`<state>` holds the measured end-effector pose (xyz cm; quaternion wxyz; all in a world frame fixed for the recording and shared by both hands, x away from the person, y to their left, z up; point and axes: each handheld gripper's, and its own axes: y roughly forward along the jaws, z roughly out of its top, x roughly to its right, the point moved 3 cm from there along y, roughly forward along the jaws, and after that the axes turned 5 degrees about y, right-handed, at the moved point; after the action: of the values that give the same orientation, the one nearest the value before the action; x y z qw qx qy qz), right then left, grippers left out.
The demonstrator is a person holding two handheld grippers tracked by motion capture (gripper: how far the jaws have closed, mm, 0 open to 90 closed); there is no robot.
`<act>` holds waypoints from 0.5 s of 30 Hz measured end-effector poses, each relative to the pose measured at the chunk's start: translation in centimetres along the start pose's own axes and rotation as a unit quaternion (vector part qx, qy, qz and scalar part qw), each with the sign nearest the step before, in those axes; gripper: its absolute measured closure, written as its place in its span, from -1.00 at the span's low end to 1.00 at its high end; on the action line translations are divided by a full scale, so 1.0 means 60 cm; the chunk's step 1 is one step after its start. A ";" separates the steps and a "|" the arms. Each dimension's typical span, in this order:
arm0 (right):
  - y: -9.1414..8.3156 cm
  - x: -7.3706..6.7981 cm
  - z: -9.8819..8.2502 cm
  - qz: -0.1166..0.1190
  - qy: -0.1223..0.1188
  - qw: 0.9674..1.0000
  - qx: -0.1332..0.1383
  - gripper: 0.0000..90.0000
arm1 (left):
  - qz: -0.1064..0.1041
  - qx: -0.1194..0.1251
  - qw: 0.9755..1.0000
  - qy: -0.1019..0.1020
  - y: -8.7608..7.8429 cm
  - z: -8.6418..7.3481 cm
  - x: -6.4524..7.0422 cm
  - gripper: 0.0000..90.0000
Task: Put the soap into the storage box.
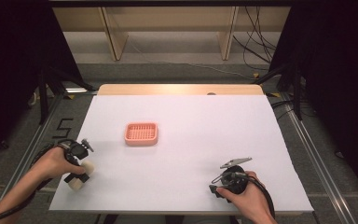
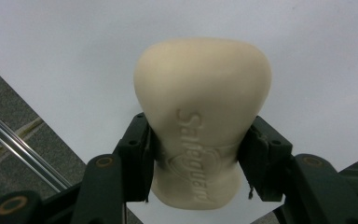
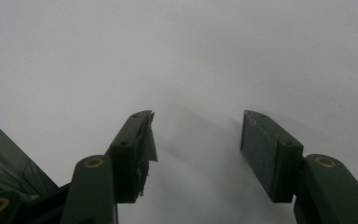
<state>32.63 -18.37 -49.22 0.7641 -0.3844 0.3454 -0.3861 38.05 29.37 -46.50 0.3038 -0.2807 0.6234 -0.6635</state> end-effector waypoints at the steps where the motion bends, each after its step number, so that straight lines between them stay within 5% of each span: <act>1: 0.000 0.000 0.000 0.001 0.000 1.000 0.000 -0.02 | 0.000 -0.006 1.000 0.010 -0.002 0.002 -0.001 0.09; 15: -0.002 0.000 0.002 -0.001 0.000 1.000 0.009 -0.02 | 0.001 -0.005 1.000 0.026 -0.008 0.021 0.005 0.09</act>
<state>32.68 -18.36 -49.07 0.7671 -0.3782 0.3412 -0.3901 38.77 28.36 -45.94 0.2873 -0.2641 0.6345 -0.6672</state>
